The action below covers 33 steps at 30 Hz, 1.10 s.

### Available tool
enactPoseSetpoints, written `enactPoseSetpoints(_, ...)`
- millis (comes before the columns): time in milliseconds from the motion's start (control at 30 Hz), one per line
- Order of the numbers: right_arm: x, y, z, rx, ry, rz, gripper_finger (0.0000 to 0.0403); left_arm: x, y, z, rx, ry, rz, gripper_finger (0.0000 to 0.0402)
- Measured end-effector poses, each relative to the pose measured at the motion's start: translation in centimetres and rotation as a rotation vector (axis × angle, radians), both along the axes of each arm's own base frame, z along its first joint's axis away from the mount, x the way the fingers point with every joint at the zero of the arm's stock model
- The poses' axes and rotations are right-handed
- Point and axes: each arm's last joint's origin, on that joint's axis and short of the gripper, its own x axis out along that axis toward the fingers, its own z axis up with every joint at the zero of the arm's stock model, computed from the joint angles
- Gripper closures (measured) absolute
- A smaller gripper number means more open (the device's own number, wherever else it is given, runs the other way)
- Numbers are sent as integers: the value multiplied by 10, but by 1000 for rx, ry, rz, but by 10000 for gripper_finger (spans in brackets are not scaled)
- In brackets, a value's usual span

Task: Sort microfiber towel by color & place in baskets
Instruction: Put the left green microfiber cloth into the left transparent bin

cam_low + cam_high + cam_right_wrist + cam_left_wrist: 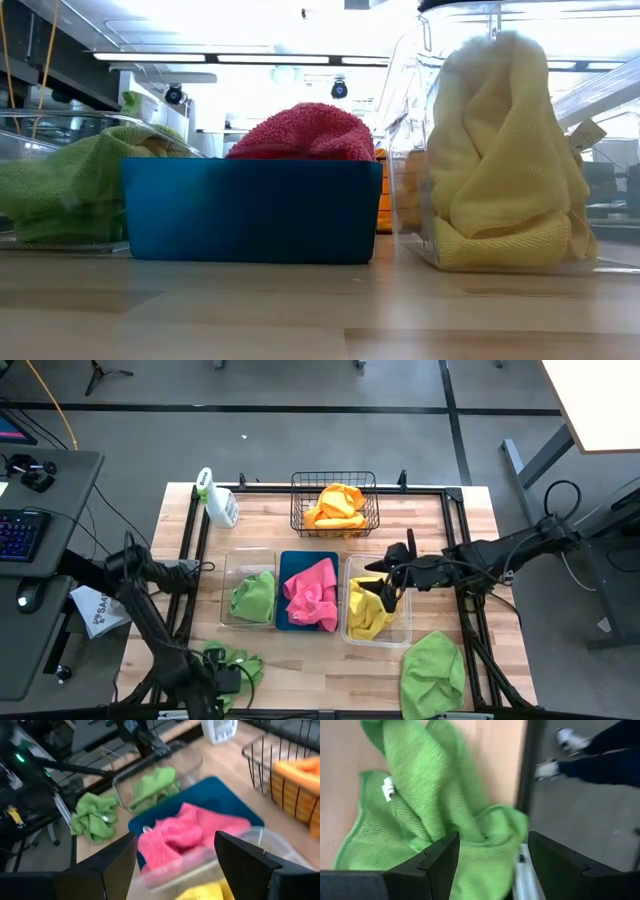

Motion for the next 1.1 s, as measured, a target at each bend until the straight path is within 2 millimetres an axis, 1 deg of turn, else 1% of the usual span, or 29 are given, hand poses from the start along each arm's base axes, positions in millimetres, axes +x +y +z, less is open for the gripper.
enactPoseSetpoints(133,0,-1,15,-43,-35,13,142,-2,2,-21,119,108,11,177)
enactPoseSetpoints(200,0,-1,21,-56,-51,16,142,-4,5,-26,181,143,56,177)
enactPoseSetpoints(267,0,-1,24,-63,-56,21,142,-6,6,-29,216,140,105,177)
enactPoseSetpoints(367,0,-1,26,-68,-62,24,142,-2,0,-36,190,128,138,177)
enactPoseSetpoints(467,0,-1,25,-68,-55,23,142,2,-9,-48,147,137,90,177)
enactPoseSetpoints(533,0,-1,25,-71,-54,18,142,3,-12,-60,159,179,61,177)
enactPoseSetpoints(600,0,-1,25,-76,-55,8,142,6,-13,-73,175,232,58,177)
enactPoseSetpoints(667,0,-1,25,-77,-56,4,142,9,-13,-80,177,274,65,177)
enactPoseSetpoints(767,0,-1,25,-63,-58,-4,142,11,-11,-84,187,279,79,198)
enactPoseSetpoints(833,0,-1,25,-55,-60,-7,142,12,-11,-79,172,267,91,237)
enactPoseSetpoints(900,0,-1,25,-47,-61,-11,142,13,-7,-71,162,244,96,299)
enactPoseSetpoints(933,0,-1,25,-43,-62,-13,142,13,-5,-65,151,228,96,338)
enactPoseSetpoints(967,0,-1,25,-41,-61,-14,142,13,-2,-56,141,211,103,368)
enactPoseSetpoints(1000,0,-1,25,-40,-62,-14,142,11,3,-42,133,184,121,382)
enactPoseSetpoints(1100,0,-1,25,-41,-62,-14,142,5,23,4,89,87,177,382)
